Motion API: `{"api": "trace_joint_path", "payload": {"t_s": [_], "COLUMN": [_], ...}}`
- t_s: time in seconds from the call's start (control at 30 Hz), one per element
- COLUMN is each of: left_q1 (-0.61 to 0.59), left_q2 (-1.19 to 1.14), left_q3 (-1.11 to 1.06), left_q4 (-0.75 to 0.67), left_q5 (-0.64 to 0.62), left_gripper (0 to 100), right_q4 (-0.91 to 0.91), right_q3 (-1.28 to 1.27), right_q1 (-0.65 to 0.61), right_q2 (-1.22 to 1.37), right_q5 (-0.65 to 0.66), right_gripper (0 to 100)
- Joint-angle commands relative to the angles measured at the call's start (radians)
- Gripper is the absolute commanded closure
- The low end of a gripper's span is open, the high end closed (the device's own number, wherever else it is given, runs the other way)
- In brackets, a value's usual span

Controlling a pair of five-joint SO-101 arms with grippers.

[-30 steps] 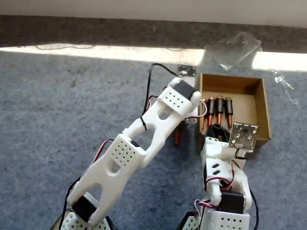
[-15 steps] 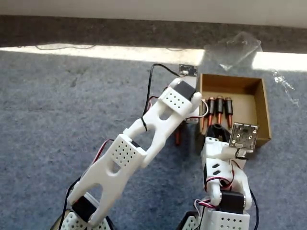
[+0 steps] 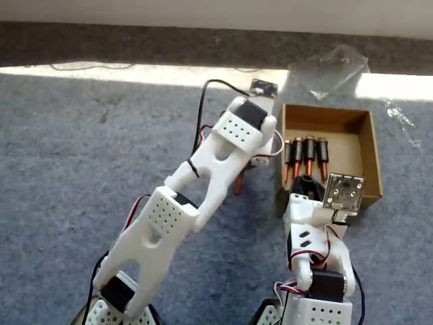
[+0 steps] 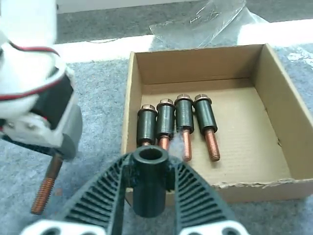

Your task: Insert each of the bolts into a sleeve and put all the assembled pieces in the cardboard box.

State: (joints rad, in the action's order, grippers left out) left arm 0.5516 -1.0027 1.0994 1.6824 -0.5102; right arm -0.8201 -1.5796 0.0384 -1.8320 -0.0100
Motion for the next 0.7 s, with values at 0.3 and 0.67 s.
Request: {"api": "trace_joint_path", "payload": {"t_s": [0.3,0.67], "left_q1": [-0.018,-0.065], "left_q2": [0.255,0.479], "left_q3": [-0.012,-0.277], "left_q4": [0.08,0.078], "left_q5": [0.301,0.351], "left_gripper": [100,100], "right_q4": [0.038,0.038], "right_q3": [0.008,0.008], "right_q1": [0.005,0.004], "right_q2": [-0.008,-0.008], "right_q5": [-0.003,-0.003], "right_gripper": [99.4,99.4]}}
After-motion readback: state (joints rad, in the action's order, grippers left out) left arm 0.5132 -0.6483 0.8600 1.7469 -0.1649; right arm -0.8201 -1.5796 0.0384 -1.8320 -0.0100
